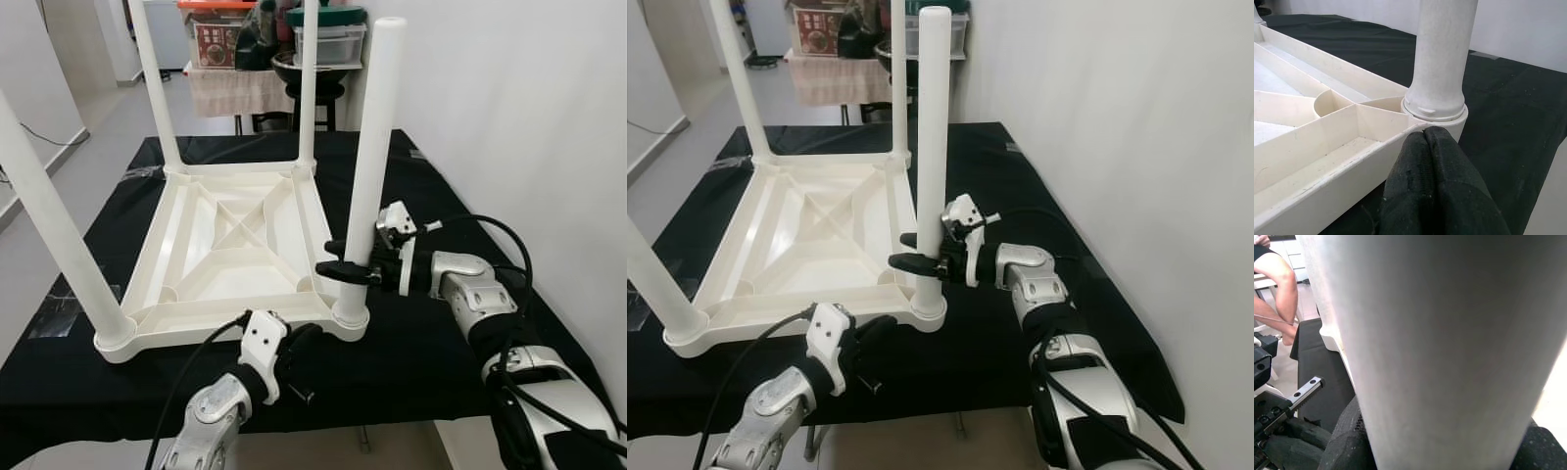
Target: Building children table
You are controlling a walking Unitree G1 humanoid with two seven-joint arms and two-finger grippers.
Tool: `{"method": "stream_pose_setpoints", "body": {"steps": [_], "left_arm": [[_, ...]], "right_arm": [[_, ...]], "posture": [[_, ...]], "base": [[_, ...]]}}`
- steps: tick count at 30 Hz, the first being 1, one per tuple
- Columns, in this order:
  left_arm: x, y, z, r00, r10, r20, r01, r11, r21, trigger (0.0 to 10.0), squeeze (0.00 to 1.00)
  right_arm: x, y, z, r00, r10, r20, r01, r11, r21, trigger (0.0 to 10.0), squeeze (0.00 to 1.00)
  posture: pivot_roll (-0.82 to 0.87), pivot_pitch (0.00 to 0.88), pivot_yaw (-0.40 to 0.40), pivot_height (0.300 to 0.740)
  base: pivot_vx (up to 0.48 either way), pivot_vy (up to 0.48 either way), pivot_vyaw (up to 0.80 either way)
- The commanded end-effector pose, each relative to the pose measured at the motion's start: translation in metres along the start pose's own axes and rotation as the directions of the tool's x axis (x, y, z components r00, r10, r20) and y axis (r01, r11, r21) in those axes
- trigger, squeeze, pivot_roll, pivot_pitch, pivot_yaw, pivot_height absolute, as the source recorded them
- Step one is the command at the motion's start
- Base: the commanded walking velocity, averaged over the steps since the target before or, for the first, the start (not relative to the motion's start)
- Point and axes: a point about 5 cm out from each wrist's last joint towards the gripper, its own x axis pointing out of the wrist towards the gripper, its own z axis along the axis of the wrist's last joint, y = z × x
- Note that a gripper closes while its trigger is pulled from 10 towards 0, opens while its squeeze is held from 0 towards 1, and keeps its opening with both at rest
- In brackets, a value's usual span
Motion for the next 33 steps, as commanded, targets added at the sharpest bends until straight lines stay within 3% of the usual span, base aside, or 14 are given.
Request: {"method": "stream_pose_setpoints", "body": {"steps": [1,6,10,11,12,13,14,24,25,26,27,28,29,33], "left_arm": [[0.001,0.001,0.000,1.000,-0.001,-0.002,0.001,1.000,-0.002,10.0,0.00],[0.000,0.000,-0.001,1.000,-0.005,-0.003,0.005,1.000,-0.003,10.0,0.00],[-0.004,0.002,0.000,1.000,0.007,0.002,-0.007,1.000,-0.013,10.0,0.00],[-0.004,0.002,0.000,1.000,0.004,0.002,-0.004,1.000,-0.016,10.0,0.00],[-0.004,0.002,0.000,1.000,0.004,0.002,-0.004,1.000,-0.016,10.0,0.00],[-0.003,0.002,0.000,1.000,0.002,0.001,-0.002,1.000,-0.018,10.0,0.00],[-0.002,0.002,0.000,1.000,-0.005,-0.003,0.005,1.000,-0.014,10.0,0.00],[-0.002,0.004,0.000,1.000,0.009,0.001,-0.009,1.000,-0.022,10.0,0.00],[-0.002,0.004,0.000,1.000,0.008,0.001,-0.008,1.000,-0.025,10.0,0.00],[-0.002,0.004,0.000,1.000,0.007,0.001,-0.007,1.000,-0.028,10.0,0.00],[-0.001,0.004,0.000,1.000,0.001,0.000,-0.001,1.000,-0.029,10.0,0.00],[-0.001,0.004,0.000,1.000,0.001,0.000,-0.001,1.000,-0.029,10.0,0.00],[-0.001,0.004,0.000,1.000,0.000,0.000,0.000,1.000,-0.028,10.0,0.00],[0.001,0.003,0.000,1.000,-0.001,0.001,0.001,1.000,-0.028,10.0,0.00]], "right_arm": [[-0.006,0.000,-0.011,0.999,-0.033,-0.017,0.033,0.999,-0.003,0.0,0.00],[-0.017,-0.001,-0.025,0.987,-0.155,-0.037,0.154,0.987,-0.038,0.0,0.00],[-0.013,0.009,-0.050,0.910,-0.411,-0.061,0.414,0.909,0.046,0.0,0.00],[0.005,0.034,-0.077,0.831,-0.543,-0.120,0.553,0.828,0.086,0.0,0.00],[0.005,0.034,-0.077,0.831,-0.543,-0.120,0.553,0.828,0.086,0.0,0.00],[0.014,0.053,-0.092,0.756,-0.634,-0.163,0.652,0.751,0.107,0.0,0.00],[0.027,0.070,-0.098,0.752,-0.632,-0.186,0.649,0.759,0.049,0.0,0.00],[0.042,0.072,-0.080,0.731,-0.666,-0.150,0.678,0.734,0.045,0.3,0.00],[0.043,0.072,-0.078,0.736,-0.661,-0.148,0.673,0.738,0.049,10.0,0.00],[0.043,0.072,-0.077,0.738,-0.658,-0.147,0.671,0.740,0.053,10.0,0.00],[0.044,0.070,-0.071,0.764,-0.634,-0.119,0.642,0.765,0.044,10.0,0.75],[0.044,0.070,-0.071,0.764,-0.634,-0.119,0.642,0.765,0.044,10.0,0.75],[0.046,0.068,-0.065,0.806,-0.584,-0.094,0.591,0.803,0.074,10.0,1.00],[0.045,0.058,-0.042,0.906,-0.424,0.010,0.422,0.903,0.082,10.0,1.00]], "posture": [[0.02,0.000,-0.037,0.740],[0.01,0.000,-0.040,0.740],[0.00,0.000,-0.051,0.740],[-0.01,0.000,-0.037,0.740],[-0.01,0.000,-0.037,0.740],[0.00,0.000,-0.035,0.740],[-0.01,0.000,-0.023,0.740],[-0.01,0.000,-0.030,0.740],[-0.01,0.000,-0.030,0.740],[-0.01,0.000,-0.030,0.740],[-0.01,0.000,-0.031,0.740],[-0.01,0.000,-0.031,0.740],[-0.01,0.000,-0.029,0.740],[-0.01,0.000,-0.026,0.740]], "base": [[0.000,0.000,0.00],[0.000,0.000,0.00],[0.000,0.000,0.00],[0.000,0.000,0.00],[0.000,0.000,0.00],[0.000,0.000,0.00],[0.000,0.000,0.00],[0.000,0.000,0.00],[0.000,0.000,0.00],[0.000,0.000,0.00],[0.000,0.000,0.00],[0.000,0.000,0.00],[0.000,0.000,0.00],[0.000,0.000,0.00]]}}
